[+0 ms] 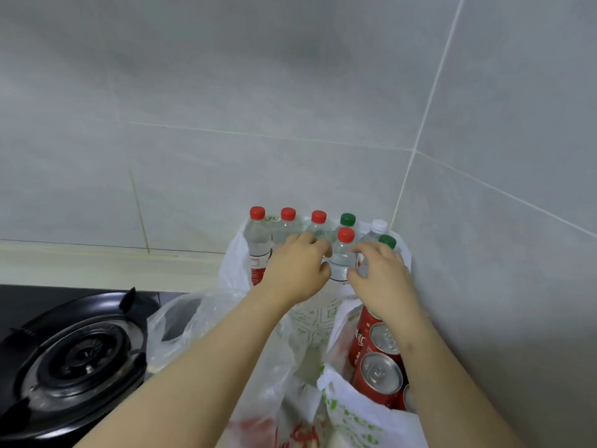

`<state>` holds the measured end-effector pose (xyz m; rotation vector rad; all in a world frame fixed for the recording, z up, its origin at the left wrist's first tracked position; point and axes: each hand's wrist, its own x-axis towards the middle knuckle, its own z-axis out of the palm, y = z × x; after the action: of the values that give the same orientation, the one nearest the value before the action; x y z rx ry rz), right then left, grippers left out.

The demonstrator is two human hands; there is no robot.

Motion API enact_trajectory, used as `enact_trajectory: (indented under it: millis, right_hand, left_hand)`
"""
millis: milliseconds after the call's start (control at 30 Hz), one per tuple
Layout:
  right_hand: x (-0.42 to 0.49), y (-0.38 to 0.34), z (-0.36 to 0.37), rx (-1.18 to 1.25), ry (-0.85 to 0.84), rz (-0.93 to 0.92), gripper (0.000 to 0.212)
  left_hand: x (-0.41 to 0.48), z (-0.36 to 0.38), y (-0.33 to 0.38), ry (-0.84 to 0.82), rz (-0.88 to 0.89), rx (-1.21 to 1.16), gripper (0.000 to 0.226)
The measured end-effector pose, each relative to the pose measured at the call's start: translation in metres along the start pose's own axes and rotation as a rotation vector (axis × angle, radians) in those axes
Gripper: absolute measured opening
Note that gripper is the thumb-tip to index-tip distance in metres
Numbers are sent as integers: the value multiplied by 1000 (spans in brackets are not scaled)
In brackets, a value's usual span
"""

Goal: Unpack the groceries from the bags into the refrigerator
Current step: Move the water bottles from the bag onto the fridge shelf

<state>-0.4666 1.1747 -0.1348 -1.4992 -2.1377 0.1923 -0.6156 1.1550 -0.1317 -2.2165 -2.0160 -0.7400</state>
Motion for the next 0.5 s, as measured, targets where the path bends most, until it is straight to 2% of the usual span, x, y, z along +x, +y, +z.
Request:
enact_trajectory:
  millis: [133,333,500]
  right_hand:
    - [31,18,2,8,19,61,38]
    - [74,41,17,-58,73,168,49]
    - [89,57,32,-31,-5,158,41]
  left_hand:
    - [33,14,1,-40,26,37,36]
    - [74,41,-2,-5,107,69,64]
    - [91,64,-10,-173,115,156,66]
